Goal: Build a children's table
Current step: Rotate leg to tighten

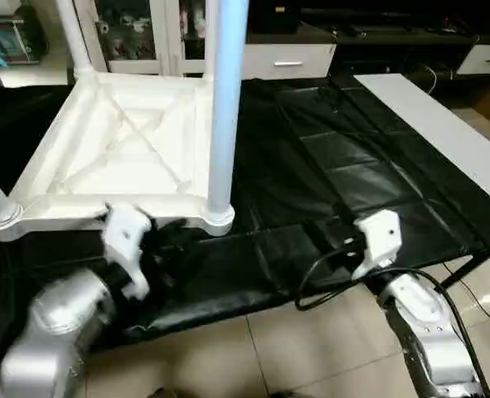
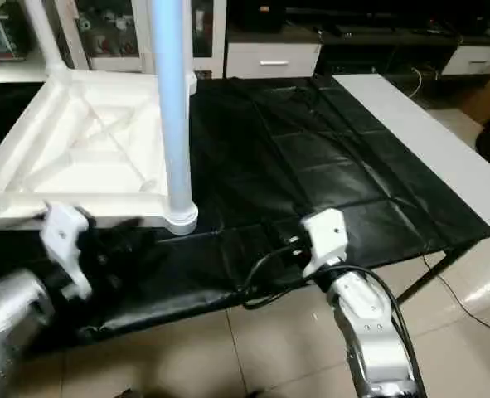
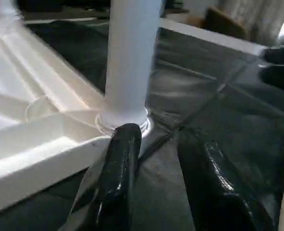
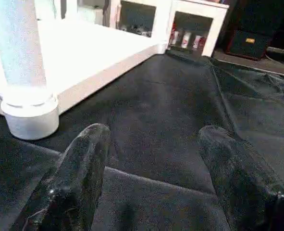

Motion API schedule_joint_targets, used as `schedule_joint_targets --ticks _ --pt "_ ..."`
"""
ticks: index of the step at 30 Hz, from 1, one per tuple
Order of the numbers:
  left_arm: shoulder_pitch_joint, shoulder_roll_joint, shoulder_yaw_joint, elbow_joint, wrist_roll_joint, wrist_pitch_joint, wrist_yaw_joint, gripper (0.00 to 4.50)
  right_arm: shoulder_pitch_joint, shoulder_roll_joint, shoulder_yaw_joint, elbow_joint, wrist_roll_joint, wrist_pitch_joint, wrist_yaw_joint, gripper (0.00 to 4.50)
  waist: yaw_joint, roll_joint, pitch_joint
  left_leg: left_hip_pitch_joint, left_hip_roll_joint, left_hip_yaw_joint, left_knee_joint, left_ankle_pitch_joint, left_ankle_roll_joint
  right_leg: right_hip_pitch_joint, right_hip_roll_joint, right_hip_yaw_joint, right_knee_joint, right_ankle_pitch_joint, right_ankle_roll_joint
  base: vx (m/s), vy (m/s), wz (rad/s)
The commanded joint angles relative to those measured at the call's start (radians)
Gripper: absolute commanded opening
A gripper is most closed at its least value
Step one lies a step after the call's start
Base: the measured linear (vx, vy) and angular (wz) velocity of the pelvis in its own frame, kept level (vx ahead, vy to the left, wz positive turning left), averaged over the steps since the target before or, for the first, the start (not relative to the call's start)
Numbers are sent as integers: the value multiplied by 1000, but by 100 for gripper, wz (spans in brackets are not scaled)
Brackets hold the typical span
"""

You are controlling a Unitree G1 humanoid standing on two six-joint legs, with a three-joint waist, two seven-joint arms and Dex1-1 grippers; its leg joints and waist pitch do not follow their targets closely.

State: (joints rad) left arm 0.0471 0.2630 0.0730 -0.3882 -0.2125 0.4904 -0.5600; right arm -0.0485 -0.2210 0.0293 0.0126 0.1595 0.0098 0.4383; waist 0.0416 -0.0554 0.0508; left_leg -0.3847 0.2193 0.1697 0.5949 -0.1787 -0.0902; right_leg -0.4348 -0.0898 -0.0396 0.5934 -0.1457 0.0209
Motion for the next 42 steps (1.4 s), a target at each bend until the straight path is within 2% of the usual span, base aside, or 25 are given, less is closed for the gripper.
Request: schedule_joint_targets --ticks 1,2,4,6,7,11,13,17,20,21,23,25,26,28,29,30,31,32,33,34,35,37,40,41,42 --pt "-3 -2 6 -12 31 21 45 160 4 -3 -18 -24 12 -5 6 323 0 10 -50 10 -4 3 -85 -452 -8 32 -11 15 -92 -478 -43 0 0 0" --pt "-19 21 -20 24 81 34 66 160 4 -2 -19 -20 8 -4 0 323 -2 -3 -50 9 -5 3 -83 -447 -3 32 -11 13 -94 -510 -28 0 0 0" --pt "-67 61 -69 112 174 6 96 160 1 2 -19 -14 4 -1 -9 323 0 7 -50 15 -8 2 -82 -448 -2 25 -9 13 -98 -536 -11 0 0 0" --pt "-137 73 -101 216 219 24 135 160 -4 1 -12 -5 -2 1 -11 323 -3 11 -51 16 -11 -1 -82 -451 -10 25 -8 10 -100 -548 2 0 0 0" --pt "-169 70 -108 261 226 21 148 160 -7 -3 -7 -3 -6 0 -9 323 -4 14 -52 18 -12 -2 -83 -454 -13 23 -7 10 -101 -538 -3 0 0 0" --pt "-289 56 -183 421 242 -32 98 160 -15 -12 2 -1 -18 -2 -3 323 -4 13 -56 10 -10 -9 -88 -449 -14 36 -17 11 -94 -486 -39 0 0 0" --pt "-339 32 -226 487 236 -59 41 160 -12 -18 0 -4 -18 1 2 323 -3 18 -60 13 -9 -7 -87 -432 -10 36 -18 13 -93 -445 -57 0 0 0" --pt "-389 8 -267 559 246 -92 19 160 -4 -32 4 -14 -9 16 23 323 -1 14 -64 9 -9 -1 -85 -390 3 43 -17 18 -83 -347 -98 0 0 0" --pt "-434 -21 -290 618 257 -120 30 160 22 -62 30 -60 73 94 135 323 5 14 -66 11 -7 3 -81 -362 27 49 -17 19 -80 -305 -119 0 0 0" --pt "-449 -32 -294 643 263 -143 46 160 46 -93 57 -118 155 161 236 323 7 13 -67 10 -5 2 -80 -357 33 52 -18 19 -77 -291 -124 0 0 0" --pt "-455 -35 -296 661 271 -165 54 160 60 -120 76 -155 200 199 299 323 18 14 -69 6 -2 2 -79 -305 55 58 -23 20 -72 -237 -138 0 0 0" --pt "-456 -35 -296 671 272 -192 49 160 73 -152 91 -183 231 223 352 323 21 12 -71 2 0 1 -79 -272 55 64 -25 18 -67 -211 -148 0 0 0" --pt "-435 -39 -279 642 250 -235 44 160 82 -185 87 -201 266 253 394 323 22 2 -71 5 1 4 -75 -264 62 62 -25 18 -67 -203 -155 0 0 0" --pt "-431 -39 -275 635 243 -242 43 160 82 -190 84 -201 268 254 397 323 26 7 -71 5 3 4 -76 -255 62 61 -27 19 -64 -202 -165 0 0 0" --pt "-411 -35 -266 598 227 -239 33 160 76 -192 75 -192 252 250 387 323 25 4 -69 7 2 6 -75 -264 60 57 -26 18 -67 -225 -167 0 0 0" --pt "-411 -35 -266 598 227 -239 33 160 76 -192 75 -192 252 250 387 323 25 4 -70 5 3 5 -76 -266 56 59 -29 18 -65 -232 -168 0 0 0" --pt "-337 -23 -227 461 177 -201 17 160 59 -178 44 -167 217 223 337 323 27 3 -68 6 6 4 -78 -274 45 58 -31 17 -65 -254 -168 0 0 0" --pt "-323 -20 -220 436 168 -195 15 160 57 -177 39 -164 213 221 328 323 20 2 -64 -2 6 6 -84 -280 38 61 -32 17 -69 -285 -166 0 0 0" --pt "-261 -12 -183 326 138 -159 22 160 39 -162 13 -149 186 222 259 323 23 6 -65 8 6 9 -79 -294 32 52 -29 17 -71 -306 -161 0 0 0" --pt "-246 -11 -174 301 132 -149 27 160 34 -158 8 -144 178 223 239 323 22 3 -63 11 8 10 -80 -309 28 47 -27 18 -73 -321 -159 0 0 0" --pt "-176 -20 -116 185 109 -94 75 160 12 -127 -24 -131 173 248 141 323 16 6 -58 8 7 8 -85 -341 12 48 -24 15 -75 -381 -137 0 0 0" --pt "-133 -35 -72 119 112 -75 128 160 -4 -104 -41 -117 155 272 58 323 14 3 -56 13 5 9 -83 -363 4 41 -20 14 -81 -407 -123 0 0 0" --pt "-71 -96 23 34 71 -111 216 160 -37 -30 -56 -92 105 225 -71 323 14 8 -54 18 -1 7 -81 -410 -14 32 -16 9 -92 -482 -73 0 0 0" --pt "-52 -114 40 19 79 -134 247 160 -46 -6 -58 -90 93 206 -100 323 14 7 -52 20 -3 5 -80 -445 -17 26 -13 6 -102 -525 -41 0 0 0" --pt "-20 -110 33 5 104 -129 255 160 -53 12 -55 -91 90 208 -114 323 12 6 -51 18 -3 3 -82 -455 -18 26 -12 5 -103 -533 -33 0 0 0"
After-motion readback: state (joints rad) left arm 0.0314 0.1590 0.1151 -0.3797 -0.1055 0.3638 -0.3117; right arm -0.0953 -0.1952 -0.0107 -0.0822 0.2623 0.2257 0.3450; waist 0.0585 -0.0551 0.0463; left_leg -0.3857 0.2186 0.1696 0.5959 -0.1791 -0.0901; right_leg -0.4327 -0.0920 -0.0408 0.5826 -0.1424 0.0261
